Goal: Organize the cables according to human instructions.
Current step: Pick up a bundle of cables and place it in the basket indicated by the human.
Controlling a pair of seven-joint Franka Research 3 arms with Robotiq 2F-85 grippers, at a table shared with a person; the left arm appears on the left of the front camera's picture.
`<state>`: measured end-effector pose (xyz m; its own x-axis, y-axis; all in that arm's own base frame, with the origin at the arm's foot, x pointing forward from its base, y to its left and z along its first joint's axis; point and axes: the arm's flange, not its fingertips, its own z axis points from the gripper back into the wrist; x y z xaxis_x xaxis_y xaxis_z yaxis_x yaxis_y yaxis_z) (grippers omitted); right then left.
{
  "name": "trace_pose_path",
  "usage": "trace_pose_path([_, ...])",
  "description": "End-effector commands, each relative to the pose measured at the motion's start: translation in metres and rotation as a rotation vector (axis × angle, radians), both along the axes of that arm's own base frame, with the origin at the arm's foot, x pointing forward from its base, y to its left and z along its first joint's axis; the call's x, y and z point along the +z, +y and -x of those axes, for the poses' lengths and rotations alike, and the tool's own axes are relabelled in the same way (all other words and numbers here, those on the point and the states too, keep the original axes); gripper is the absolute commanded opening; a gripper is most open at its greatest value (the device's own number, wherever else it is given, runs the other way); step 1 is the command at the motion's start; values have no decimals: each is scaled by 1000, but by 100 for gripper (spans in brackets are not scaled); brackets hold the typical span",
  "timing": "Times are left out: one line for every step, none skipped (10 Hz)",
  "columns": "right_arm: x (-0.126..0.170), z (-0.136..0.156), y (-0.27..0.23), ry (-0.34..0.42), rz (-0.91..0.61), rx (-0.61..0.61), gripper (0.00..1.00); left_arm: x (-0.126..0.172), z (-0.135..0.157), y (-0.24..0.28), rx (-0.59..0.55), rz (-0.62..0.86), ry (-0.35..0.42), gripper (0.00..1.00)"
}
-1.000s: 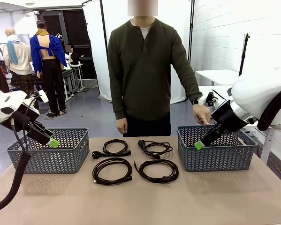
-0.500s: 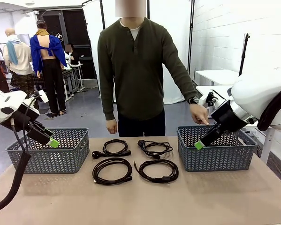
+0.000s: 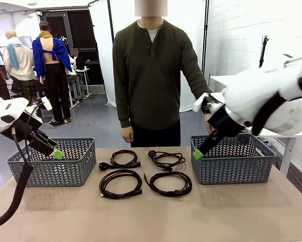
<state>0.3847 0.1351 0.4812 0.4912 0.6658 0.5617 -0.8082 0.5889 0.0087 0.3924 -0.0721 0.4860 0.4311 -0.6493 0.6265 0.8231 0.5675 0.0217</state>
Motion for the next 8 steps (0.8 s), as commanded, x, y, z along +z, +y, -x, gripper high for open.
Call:
trace_pose_path([1, -15, 29, 66, 58, 13, 100, -1, -3, 3, -17, 12, -3, 100])
trace_pose_path([-2, -19, 48, 75, 80, 41, 100, -1, -3, 3, -17, 12, -3, 100])
trace_pose_path([-9, -24, 66, 74, 107, 68, 100, -1, -3, 3, -17, 12, -3, 100])
trace_pose_path([-21, -28, 82, 87, 143, 87, 100, -1, -3, 3, -17, 12, -3, 100])
trace_pose_path([-33, -30, 95, 109, 181, 108, 100, -1, -3, 3, -17, 12, -3, 100])
trace_pose_path([-44, -31, 106, 121, 210, 123, 100, -1, -3, 3, -17, 12, -3, 100])
trace_pose_path([-55, -33, 115, 126, 233, 133, 100, -1, -3, 3, -17, 12, -3, 100])
trace_pose_path([-65, -35, 120, 127, 251, 139, 100, -1, -3, 3, -17, 12, -3, 100])
